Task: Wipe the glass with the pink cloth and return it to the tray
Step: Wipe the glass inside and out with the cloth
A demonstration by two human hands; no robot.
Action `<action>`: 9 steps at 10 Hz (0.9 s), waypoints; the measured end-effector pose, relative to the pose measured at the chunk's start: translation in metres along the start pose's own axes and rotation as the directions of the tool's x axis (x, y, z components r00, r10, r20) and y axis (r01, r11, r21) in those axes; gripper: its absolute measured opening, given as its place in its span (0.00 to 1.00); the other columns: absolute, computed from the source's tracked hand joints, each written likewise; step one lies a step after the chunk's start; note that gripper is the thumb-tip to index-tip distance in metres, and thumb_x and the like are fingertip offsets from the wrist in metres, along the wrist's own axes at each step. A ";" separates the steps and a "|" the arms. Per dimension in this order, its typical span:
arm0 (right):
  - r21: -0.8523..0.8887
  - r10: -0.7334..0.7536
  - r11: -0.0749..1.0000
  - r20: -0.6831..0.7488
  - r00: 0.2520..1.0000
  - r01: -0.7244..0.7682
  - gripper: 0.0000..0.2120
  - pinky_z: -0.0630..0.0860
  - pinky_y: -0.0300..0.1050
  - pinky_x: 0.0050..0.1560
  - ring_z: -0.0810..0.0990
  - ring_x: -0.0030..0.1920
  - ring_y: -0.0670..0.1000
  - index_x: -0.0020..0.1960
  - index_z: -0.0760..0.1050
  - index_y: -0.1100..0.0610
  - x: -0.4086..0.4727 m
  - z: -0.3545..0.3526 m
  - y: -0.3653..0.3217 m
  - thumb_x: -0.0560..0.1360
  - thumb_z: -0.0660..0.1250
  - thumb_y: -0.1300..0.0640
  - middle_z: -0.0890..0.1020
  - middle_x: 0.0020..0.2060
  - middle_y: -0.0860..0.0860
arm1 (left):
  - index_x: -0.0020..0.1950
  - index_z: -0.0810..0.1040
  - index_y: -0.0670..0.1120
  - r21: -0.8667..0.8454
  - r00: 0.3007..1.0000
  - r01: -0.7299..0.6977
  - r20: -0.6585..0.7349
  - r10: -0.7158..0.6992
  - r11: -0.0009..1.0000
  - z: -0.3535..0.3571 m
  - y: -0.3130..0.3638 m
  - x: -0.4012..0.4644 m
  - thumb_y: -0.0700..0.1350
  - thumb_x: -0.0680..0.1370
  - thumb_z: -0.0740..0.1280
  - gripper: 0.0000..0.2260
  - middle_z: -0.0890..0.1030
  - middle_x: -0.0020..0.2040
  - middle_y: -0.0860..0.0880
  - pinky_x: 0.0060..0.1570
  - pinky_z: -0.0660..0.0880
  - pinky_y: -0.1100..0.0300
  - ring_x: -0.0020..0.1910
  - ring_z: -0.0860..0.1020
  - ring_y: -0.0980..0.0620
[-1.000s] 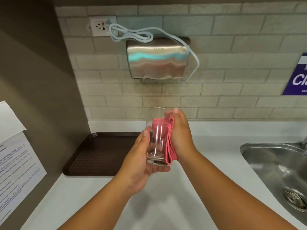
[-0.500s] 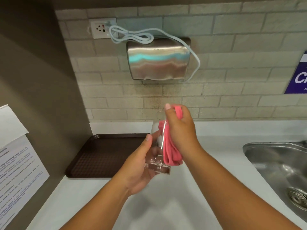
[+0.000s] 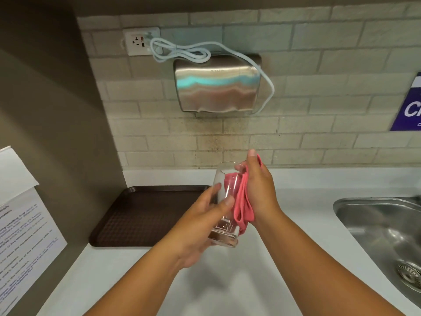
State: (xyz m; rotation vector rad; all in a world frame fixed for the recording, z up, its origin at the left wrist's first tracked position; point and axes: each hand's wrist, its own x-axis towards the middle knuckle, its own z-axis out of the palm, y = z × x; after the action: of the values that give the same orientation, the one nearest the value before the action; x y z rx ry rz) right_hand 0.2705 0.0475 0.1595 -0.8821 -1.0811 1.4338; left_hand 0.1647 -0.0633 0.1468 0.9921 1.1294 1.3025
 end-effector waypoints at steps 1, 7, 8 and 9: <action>0.196 0.075 0.977 0.068 0.995 -0.087 0.27 0.83 0.60 0.53 0.87 0.41 0.58 0.54 0.80 0.57 -0.004 -0.007 0.008 0.80 0.61 0.34 0.87 0.40 0.56 | 0.73 0.81 0.50 -0.126 0.984 0.092 0.161 -0.071 0.988 -0.009 0.001 -0.004 0.65 0.73 0.75 0.33 0.84 0.56 0.35 0.55 0.84 0.42 0.53 0.85 0.40; 0.062 0.051 0.997 0.074 0.996 -0.056 0.15 0.82 0.48 0.47 0.86 0.41 0.50 0.57 0.80 0.57 -0.005 -0.017 0.011 0.85 0.59 0.48 0.86 0.51 0.60 | 0.79 0.73 0.53 -0.177 0.945 0.156 0.313 -0.095 0.972 0.001 0.001 -0.007 0.68 0.77 0.66 0.34 0.81 0.55 0.33 0.44 0.84 0.45 0.42 0.85 0.37; 0.237 0.187 0.949 0.110 0.976 -0.209 0.13 0.82 0.41 0.35 0.85 0.36 0.46 0.59 0.78 0.59 -0.015 -0.012 0.024 0.84 0.61 0.51 0.84 0.45 0.53 | 0.79 0.74 0.59 -0.228 0.904 0.117 0.428 -0.009 0.967 0.010 -0.002 -0.006 0.69 0.74 0.73 0.35 0.83 0.52 0.38 0.43 0.85 0.45 0.42 0.85 0.38; 0.277 0.316 0.915 -0.035 0.948 -0.294 0.19 0.82 0.46 0.42 0.83 0.39 0.54 0.52 0.78 0.59 -0.012 -0.024 0.037 0.86 0.57 0.45 0.83 0.39 0.55 | 0.76 0.78 0.54 -0.332 0.902 0.110 0.429 0.046 0.937 0.001 -0.001 -0.003 0.69 0.71 0.75 0.37 0.84 0.52 0.38 0.43 0.85 0.46 0.42 0.87 0.40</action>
State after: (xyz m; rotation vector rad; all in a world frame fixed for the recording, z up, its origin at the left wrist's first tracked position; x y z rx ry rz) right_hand 0.2826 0.0393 0.1164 -0.9289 -0.6850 1.7415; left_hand 0.1662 -0.0659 0.1465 0.9269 0.5463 1.1304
